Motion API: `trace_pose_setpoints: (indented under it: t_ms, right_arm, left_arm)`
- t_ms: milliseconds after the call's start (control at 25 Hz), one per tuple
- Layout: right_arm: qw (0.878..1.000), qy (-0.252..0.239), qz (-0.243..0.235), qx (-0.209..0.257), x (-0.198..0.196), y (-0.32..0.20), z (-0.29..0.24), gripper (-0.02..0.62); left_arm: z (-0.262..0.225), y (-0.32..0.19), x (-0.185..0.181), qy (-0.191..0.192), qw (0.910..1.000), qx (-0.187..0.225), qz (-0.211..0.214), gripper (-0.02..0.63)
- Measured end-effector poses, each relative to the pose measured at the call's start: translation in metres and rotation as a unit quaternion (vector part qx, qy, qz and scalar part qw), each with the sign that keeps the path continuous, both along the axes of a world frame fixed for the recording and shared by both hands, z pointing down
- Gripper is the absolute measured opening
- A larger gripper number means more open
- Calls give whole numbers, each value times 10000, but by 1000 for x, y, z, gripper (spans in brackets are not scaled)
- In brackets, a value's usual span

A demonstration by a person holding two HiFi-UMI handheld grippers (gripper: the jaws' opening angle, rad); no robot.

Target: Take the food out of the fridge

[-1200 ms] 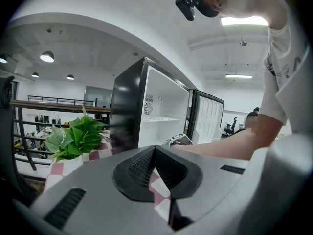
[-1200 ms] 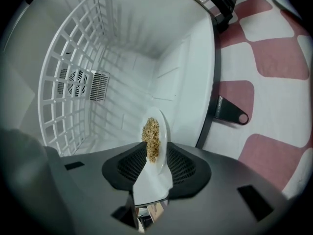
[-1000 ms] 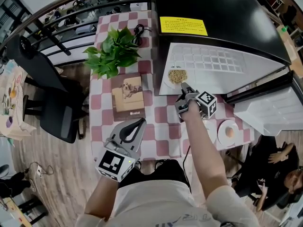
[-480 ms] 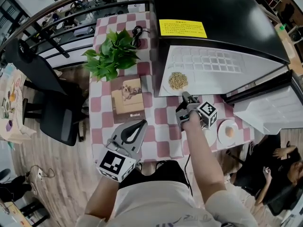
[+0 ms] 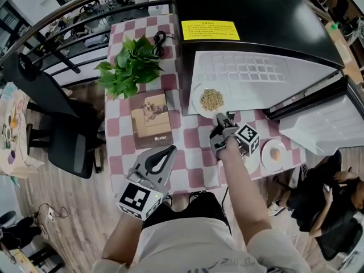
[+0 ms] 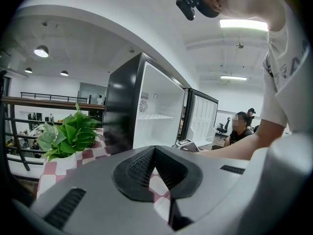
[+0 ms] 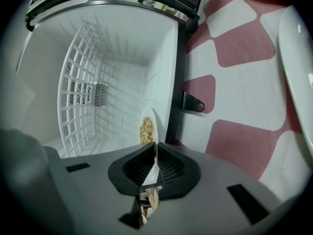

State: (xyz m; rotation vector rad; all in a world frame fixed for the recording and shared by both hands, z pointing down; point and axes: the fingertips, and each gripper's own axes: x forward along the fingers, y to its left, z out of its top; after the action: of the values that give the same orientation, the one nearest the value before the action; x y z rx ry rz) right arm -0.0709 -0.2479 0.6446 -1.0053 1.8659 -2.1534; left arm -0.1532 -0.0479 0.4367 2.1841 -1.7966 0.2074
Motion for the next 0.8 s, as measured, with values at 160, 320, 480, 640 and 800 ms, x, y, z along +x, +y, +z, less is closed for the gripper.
trace_pose_setpoints:
  t_ms: [160,320,480,640,800]
  right_arm:
    - [9999,-138,-11,86,-4,-3,3,32]
    - [9992,-362,101,106,-6,-6,2,32]
    - [9975,-619,203,258,-4,-3,-8,31]
    - [9969,-678,215,341,4,11,-19,32]
    - [9959,-733,317,421,26,34,-28,32]
  left_arm:
    - [4,5,0,-7,10000,-63,-10,2]
    - [5,6,-2,-23,10000,-85,-13,2]
    - [3,6,-2,-29,10000,-58,27,2]
    - [0,8,0,-7,9999,-22,126,2]
    - [-1,11,6,-22,9994,6,351,2]
